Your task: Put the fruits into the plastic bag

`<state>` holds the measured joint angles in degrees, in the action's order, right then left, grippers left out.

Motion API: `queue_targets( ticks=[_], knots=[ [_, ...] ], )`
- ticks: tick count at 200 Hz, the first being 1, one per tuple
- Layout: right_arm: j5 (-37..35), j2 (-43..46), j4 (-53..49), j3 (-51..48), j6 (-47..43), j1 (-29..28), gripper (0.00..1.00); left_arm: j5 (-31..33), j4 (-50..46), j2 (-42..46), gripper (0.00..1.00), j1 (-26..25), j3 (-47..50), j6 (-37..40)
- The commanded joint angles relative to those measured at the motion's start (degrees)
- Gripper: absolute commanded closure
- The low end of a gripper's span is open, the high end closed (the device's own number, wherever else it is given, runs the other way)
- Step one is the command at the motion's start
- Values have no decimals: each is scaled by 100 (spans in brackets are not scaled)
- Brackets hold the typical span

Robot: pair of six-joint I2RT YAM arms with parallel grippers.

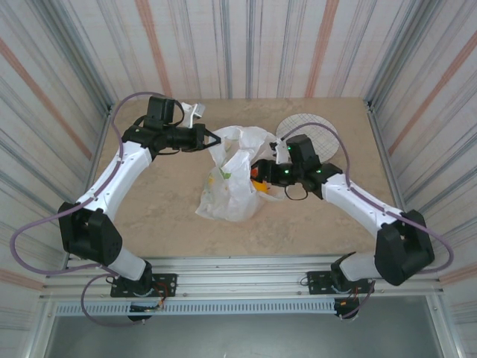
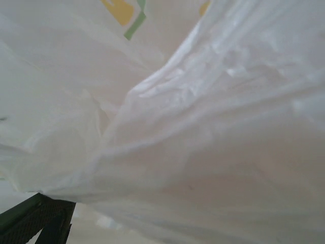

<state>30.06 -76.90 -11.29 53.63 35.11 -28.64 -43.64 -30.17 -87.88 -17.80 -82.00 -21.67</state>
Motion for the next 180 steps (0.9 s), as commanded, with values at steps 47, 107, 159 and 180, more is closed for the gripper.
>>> queue_targets(
  ticks=[47,107,159,180],
  knots=[
    [-271,1458,-1634,-26,-955,729,15,167,-114,81,100,114,-3,108],
    [-1439,1993,-2650,-52,-1300,849,18,207,-143,69,100,121,-5,102],
    [-1401,1235,-1161,-679,-274,217,24,221,-145,63,100,125,-5,93],
    [-1390,730,-902,-604,-84,37,53,229,-155,77,100,126,-8,93]
  ],
)
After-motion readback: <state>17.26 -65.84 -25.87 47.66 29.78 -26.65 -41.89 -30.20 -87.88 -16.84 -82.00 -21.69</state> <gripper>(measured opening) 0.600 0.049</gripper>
